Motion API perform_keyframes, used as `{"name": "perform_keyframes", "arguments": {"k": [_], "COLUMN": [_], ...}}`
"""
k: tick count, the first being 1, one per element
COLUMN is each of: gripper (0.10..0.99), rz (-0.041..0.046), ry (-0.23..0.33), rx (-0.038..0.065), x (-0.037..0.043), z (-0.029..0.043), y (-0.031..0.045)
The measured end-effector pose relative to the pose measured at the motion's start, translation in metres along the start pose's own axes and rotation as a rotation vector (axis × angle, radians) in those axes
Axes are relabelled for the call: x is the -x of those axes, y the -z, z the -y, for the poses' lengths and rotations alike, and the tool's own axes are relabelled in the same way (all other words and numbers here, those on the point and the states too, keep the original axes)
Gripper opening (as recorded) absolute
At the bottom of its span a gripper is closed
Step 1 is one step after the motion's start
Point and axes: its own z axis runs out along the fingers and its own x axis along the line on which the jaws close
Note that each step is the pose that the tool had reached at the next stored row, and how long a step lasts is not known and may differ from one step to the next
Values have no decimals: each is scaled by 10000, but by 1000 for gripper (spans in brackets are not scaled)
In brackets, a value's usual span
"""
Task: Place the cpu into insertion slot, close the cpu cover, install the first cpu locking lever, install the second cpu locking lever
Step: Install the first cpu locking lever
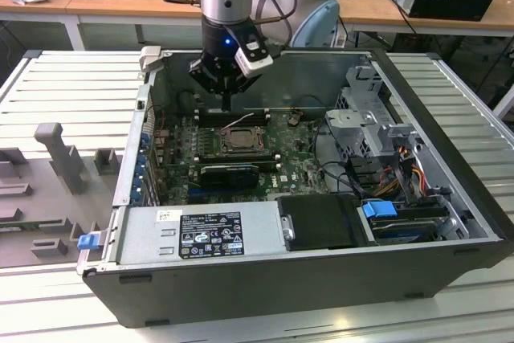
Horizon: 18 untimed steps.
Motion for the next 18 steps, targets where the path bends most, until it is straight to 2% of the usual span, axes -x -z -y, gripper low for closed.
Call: {"name": "perform_keyframes", "arguments": {"k": [2,5,11,15,18], "gripper": [106,106,106,106,106], "rz": [41,95,93,91,88], "ry": [23,128,509,572,742], "rx": [75,76,78,79,127], "x": [7,60,101,169,194], "z": [0,1,3,1,-1], "y": [-6,-30,-111,-178,-208]}}
